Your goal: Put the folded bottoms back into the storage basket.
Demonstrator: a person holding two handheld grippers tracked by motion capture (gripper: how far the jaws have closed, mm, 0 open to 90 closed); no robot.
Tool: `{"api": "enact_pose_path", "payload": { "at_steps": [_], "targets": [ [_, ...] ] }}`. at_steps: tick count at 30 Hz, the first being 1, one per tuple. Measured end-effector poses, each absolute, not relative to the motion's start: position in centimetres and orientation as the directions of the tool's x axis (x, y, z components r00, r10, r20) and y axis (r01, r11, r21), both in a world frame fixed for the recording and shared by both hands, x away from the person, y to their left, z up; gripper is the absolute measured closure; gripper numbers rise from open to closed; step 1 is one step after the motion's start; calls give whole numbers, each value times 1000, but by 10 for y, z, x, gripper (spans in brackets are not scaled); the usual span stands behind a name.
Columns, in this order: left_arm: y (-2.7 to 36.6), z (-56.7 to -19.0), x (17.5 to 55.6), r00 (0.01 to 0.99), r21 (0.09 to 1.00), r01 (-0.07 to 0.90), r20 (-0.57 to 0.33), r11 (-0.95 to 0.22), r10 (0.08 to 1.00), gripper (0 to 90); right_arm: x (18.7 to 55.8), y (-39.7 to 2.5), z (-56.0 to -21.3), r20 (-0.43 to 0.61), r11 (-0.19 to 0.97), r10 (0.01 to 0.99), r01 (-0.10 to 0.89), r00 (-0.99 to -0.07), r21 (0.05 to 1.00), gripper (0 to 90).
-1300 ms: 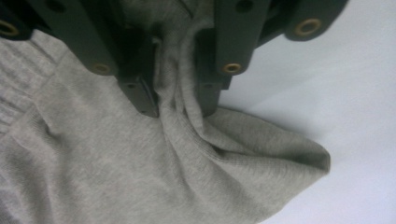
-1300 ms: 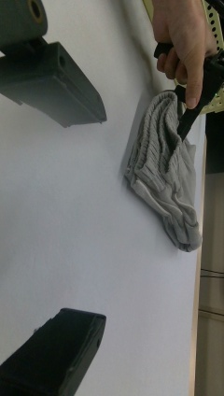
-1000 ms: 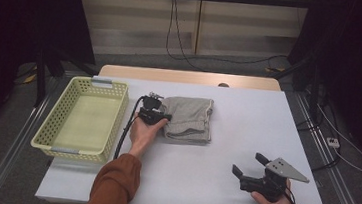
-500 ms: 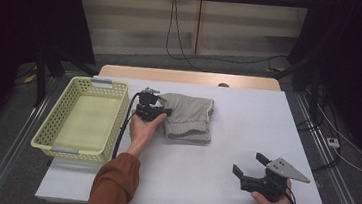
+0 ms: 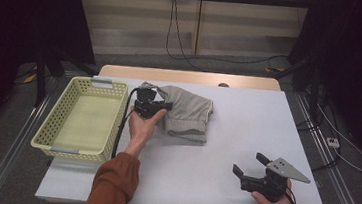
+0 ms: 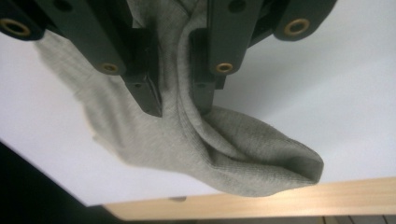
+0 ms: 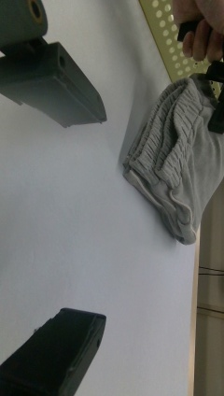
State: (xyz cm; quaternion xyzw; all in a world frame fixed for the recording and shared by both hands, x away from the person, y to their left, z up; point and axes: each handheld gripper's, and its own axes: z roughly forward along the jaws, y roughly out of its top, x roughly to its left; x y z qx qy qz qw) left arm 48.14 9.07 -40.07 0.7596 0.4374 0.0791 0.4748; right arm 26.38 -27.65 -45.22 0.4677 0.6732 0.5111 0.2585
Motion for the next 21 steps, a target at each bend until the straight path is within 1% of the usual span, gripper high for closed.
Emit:
{"api": "enact_pose_path", "payload": {
  "at_steps": [6, 13, 21],
  "targets": [
    [89, -385, 474, 640, 823, 538, -257, -184, 724, 762, 264, -276, -452, 133, 38, 894, 368, -429, 929, 35],
    [87, -370, 469, 655, 842, 509, -242, -181, 716, 765, 264, -276, -452, 141, 30, 893, 369, -427, 929, 35],
    [95, -354, 460, 668, 869, 463, -215, -172, 712, 767, 264, -276, -452, 138, 33, 893, 367, -428, 930, 35]
  ]
}}
